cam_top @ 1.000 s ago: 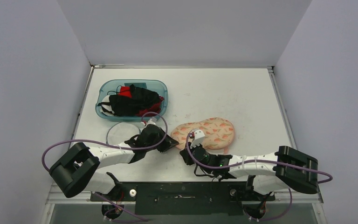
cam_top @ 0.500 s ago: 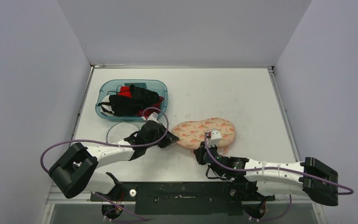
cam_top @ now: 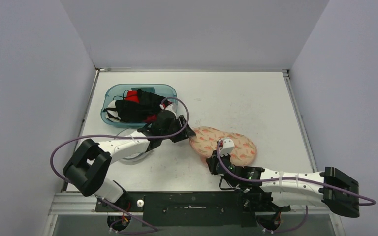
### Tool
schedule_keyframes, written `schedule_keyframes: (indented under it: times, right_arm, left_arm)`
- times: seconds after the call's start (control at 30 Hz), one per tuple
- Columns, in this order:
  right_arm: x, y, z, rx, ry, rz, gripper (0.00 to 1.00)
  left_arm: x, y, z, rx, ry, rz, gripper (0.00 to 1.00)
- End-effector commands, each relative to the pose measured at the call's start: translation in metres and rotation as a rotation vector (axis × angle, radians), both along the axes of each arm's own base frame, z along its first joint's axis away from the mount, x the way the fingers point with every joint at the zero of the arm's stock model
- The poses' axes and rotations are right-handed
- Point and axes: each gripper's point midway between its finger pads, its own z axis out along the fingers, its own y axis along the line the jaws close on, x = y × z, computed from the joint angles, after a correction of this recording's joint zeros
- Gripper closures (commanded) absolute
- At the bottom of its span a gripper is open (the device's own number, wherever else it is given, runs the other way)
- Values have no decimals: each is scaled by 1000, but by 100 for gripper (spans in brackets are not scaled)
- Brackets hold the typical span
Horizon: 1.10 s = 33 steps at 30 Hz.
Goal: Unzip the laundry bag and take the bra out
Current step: Unzip the laundry bag at the center of the board.
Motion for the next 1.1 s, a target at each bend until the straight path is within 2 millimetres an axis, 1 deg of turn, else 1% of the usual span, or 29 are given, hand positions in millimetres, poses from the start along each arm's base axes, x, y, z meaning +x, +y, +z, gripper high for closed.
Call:
schedule_keyframes:
  times: [0.0,0.07,0.1,0.13,0.17,0.27,0.3,0.4,0.47,0.57,0.7,0.77,0.87,0.93,1.07]
  right_arm:
    - [1,11,-1,3,-22,17,95]
    - [3,17,1,16,-27,19,95]
    - [5,21,3,23,-32,22,95]
    - [5,25,3,26,-35,30,95]
    - [6,29,4,30,-37,38,95]
    - [9,41,6,28,-44,64,95]
    - [9,47,7,30,-46,75,95]
    - [12,60,7,33,-47,102,95]
    - [14,65,4,30,-42,116,95]
    - [14,73,4,32,-39,133,95]
    - [10,74,3,24,-32,152,95]
    - [9,72,2,23,-28,149,95]
    - [7,68,1,20,-24,145,95]
    - [6,66,2,22,-23,143,95]
    - [4,63,3,28,-20,143,95]
  left_arm:
    - [23,9,3,48,-40,6,38]
    - [17,11,4,35,-22,34,15]
    - [12,15,3,21,-2,57,6]
    - [6,19,2,11,12,70,0]
    - [0,24,0,-1,31,88,3]
    - [-23,33,-3,-63,95,130,4]
    - [-30,35,1,-97,103,143,4]
    - [-50,30,5,-172,116,153,4]
    - [-57,21,13,-194,106,147,4]
    - [-56,8,19,-187,91,131,4]
    - [-48,-6,13,-173,98,115,3]
    - [-46,-13,8,-175,105,104,0]
    - [-44,-15,0,-166,112,107,16]
    - [-44,-15,-5,-161,115,110,28]
    - [-36,-8,-13,-139,108,146,59]
